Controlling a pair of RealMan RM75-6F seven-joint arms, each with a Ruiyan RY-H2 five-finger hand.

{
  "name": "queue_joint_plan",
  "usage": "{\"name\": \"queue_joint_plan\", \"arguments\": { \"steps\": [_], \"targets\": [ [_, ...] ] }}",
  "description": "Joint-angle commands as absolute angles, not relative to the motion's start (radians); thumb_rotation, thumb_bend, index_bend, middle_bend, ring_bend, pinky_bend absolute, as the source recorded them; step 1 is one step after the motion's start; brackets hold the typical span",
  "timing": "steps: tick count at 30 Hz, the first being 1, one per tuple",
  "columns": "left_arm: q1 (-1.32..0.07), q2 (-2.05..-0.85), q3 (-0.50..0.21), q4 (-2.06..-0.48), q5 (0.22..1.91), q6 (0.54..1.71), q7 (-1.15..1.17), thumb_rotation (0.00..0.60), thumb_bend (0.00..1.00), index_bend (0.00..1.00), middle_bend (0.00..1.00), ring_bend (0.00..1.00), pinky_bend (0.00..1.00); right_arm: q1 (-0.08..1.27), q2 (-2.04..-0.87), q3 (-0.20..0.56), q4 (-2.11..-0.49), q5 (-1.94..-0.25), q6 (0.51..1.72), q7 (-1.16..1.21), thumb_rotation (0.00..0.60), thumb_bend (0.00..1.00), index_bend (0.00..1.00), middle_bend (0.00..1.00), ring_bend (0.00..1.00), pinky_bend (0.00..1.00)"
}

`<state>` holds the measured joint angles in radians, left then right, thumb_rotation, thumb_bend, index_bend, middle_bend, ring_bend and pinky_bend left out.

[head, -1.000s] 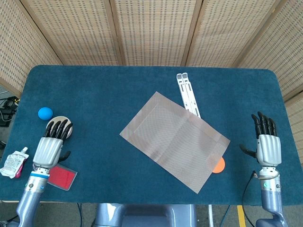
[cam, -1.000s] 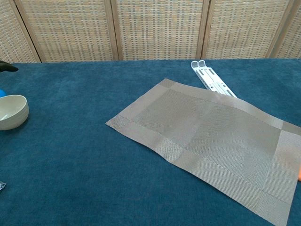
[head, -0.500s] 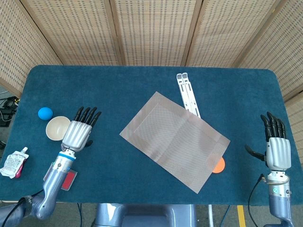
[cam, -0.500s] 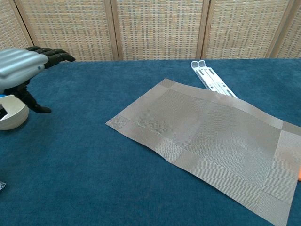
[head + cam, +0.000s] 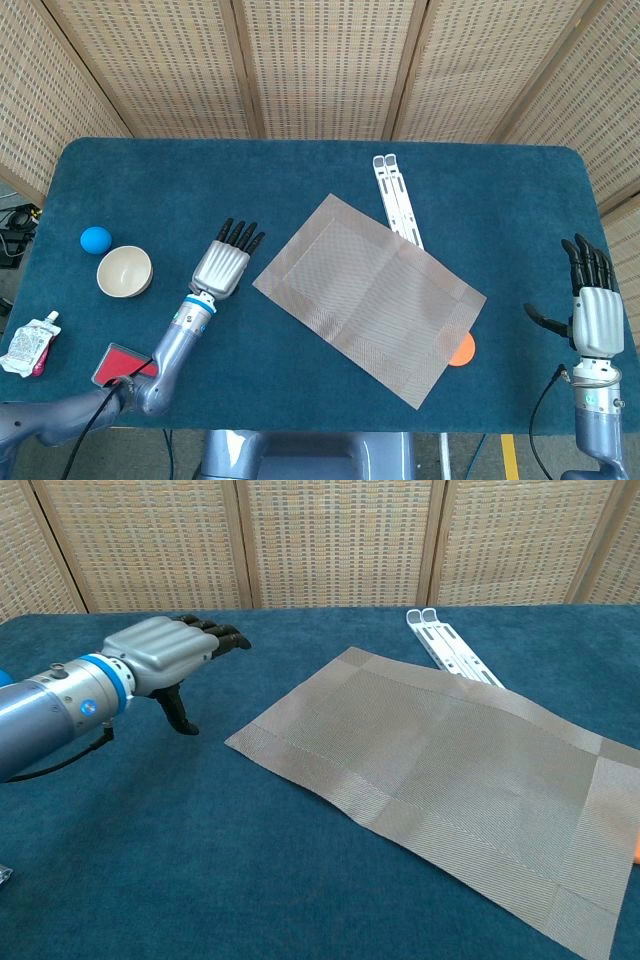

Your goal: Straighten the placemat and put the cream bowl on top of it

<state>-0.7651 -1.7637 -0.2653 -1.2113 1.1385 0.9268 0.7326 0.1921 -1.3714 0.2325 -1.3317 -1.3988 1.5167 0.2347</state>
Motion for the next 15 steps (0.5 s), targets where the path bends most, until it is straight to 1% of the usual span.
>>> {"name": "queue_joint_plan", "arguments": {
  "steps": [1,8,15],
  "targets": [
    [-0.816,-1.829,-0.265,-1.127,1.114,0.886,0.713,0.6,0.06,0.07,0.0,0.0,0.0,0.192,-1.371,0.235,-1.329,-1.395,1.514,0.24,0.6,0.27,0.08,0.0,0.0,0.0],
    [-0.863,-1.896,-0.248,-1.013,1.112,0.85,0.675,0.6,0.06,0.07,0.0,0.0,0.0,0.193,-1.37,0.241,-1.318,-1.381,1.503,0.253,0.6,0.27,0.08,0.0,0.0,0.0],
    [-0.88,-1.92,-0.232,-0.966,1.119,0.838,0.645,0.6,0.06,0.07,0.0,0.0,0.0,0.195,-1.373,0.243,-1.309,-1.377,1.499,0.258,0.6,0.26,0.08,0.0,0.0,0.0]
  ]
}}
